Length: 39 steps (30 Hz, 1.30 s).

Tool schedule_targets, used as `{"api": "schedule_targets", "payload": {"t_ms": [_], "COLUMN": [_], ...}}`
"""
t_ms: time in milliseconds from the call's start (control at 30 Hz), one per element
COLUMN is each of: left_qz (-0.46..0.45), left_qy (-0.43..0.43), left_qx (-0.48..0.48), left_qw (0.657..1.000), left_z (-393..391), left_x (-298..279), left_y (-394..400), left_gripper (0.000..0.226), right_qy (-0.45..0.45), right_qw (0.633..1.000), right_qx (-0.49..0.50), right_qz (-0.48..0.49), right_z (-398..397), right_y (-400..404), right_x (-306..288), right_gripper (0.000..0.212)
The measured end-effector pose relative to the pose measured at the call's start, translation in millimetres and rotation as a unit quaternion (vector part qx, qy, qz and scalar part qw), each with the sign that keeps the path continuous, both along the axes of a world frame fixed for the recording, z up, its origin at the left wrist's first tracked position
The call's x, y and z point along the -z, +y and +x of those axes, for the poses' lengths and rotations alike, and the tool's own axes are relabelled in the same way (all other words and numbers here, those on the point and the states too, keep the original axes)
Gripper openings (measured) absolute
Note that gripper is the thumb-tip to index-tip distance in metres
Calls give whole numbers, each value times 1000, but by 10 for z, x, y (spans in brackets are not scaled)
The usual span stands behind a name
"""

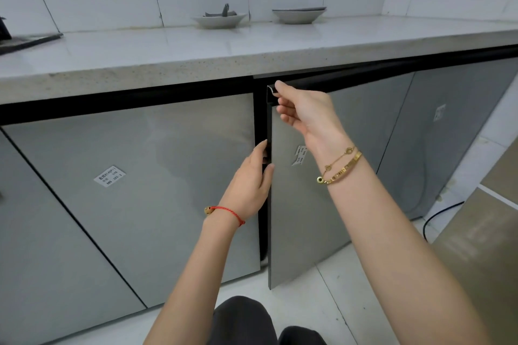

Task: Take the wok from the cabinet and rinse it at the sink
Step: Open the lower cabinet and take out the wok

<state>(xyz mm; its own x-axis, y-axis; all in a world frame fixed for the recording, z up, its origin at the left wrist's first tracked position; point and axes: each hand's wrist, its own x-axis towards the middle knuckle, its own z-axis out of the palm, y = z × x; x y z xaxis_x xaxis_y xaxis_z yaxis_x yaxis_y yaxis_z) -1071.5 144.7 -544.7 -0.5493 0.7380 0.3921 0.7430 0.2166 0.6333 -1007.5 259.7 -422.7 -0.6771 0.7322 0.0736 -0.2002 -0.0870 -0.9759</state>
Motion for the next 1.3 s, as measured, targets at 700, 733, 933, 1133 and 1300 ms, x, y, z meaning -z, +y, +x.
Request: {"api": "schedule_targets", "payload": {"t_ms": [700,733,933,1133,1300], "left_qz": [24,20,38,43,44], "left_qy": [111,103,109,138,125], "left_qx": [189,207,280,310,351], "left_qw": [975,973,953,940,927], "left_z": [1192,1233,1491,1847,2159], "left_x": [-20,-23,-43,-57,-132], "left_y": [252,296,547,824,1116], "left_gripper": [11,8,23,24,25], "right_qy": [-65,-72,-120,-115,-86], "right_qw": [983,981,937,850,783], "right_qx": [86,89,196,358,448], "right_qz": [150,160,264,369,423], "right_z": [1685,1773,2258,2638,2915], "right_y": [16,40,127,194,321], "right_x": [48,47,76,165,227], "right_gripper": [44,43,45,30,19]}}
